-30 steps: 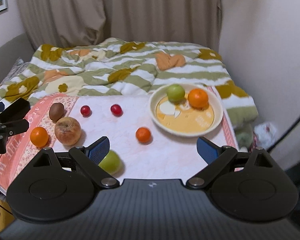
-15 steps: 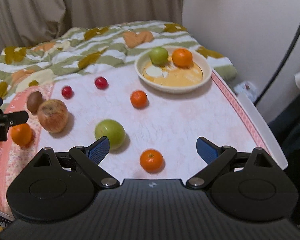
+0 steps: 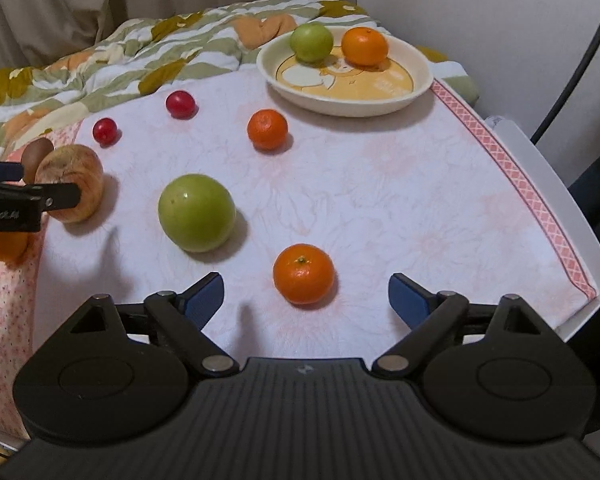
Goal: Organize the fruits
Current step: 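Grasp the large brown apple with the left tool while the right tool grasps a tangerine, then carry the brown apple and tangerine with both tools over the cream bowl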
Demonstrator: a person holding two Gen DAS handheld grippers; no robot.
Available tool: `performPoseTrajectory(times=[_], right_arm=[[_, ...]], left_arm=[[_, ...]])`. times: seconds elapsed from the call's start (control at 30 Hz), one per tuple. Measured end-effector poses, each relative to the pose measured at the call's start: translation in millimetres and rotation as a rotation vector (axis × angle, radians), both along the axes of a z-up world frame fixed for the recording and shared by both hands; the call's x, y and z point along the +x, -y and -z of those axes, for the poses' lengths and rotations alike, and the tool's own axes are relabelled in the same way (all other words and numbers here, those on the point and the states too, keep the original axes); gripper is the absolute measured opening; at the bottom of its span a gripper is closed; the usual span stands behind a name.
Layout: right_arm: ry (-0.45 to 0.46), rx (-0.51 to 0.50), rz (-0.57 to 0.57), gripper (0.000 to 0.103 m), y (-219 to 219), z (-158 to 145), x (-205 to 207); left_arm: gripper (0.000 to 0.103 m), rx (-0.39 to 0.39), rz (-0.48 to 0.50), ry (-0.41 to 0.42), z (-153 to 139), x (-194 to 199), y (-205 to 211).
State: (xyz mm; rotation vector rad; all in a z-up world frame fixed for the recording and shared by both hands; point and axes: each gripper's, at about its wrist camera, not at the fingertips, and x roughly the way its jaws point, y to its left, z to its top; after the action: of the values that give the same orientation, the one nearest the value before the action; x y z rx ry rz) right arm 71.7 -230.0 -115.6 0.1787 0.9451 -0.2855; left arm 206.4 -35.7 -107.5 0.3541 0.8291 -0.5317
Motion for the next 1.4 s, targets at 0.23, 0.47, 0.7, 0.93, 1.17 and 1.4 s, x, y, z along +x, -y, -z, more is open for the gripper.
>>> performPoseTrajectory(times=[0.23, 0.47, 0.7, 0.93, 1.17, 1.4], right_arm=[[-0.022, 0.011, 0.002, 0.095, 1, 7, 5], [-0.028, 0.019, 0.001, 0.087, 2, 11, 9], [-0.031, 0.009, -0.005, 0.074, 2, 15, 13], [-0.021, 0.012, -0.011, 0.065, 2, 18, 20], [-0.012, -0.003, -0.013, 0.053, 0, 16, 18], [0.025, -0.013, -0.025, 0.053, -5, -1, 11]], left_arm=[[0.091, -0.001, -0.005, -0.020, 11, 9, 8], [0.079, 0.008, -0.009, -0.015, 15, 11, 8], [0.078, -0.006, -0.010, -0.014, 15, 10, 5], [0.078, -0.021, -0.017, -0.027, 13, 3, -1], [0.078, -0.031, -0.013, -0.050, 12, -13, -5], [0.078, -0.072, -0.011, -0.047, 0, -34, -9]])
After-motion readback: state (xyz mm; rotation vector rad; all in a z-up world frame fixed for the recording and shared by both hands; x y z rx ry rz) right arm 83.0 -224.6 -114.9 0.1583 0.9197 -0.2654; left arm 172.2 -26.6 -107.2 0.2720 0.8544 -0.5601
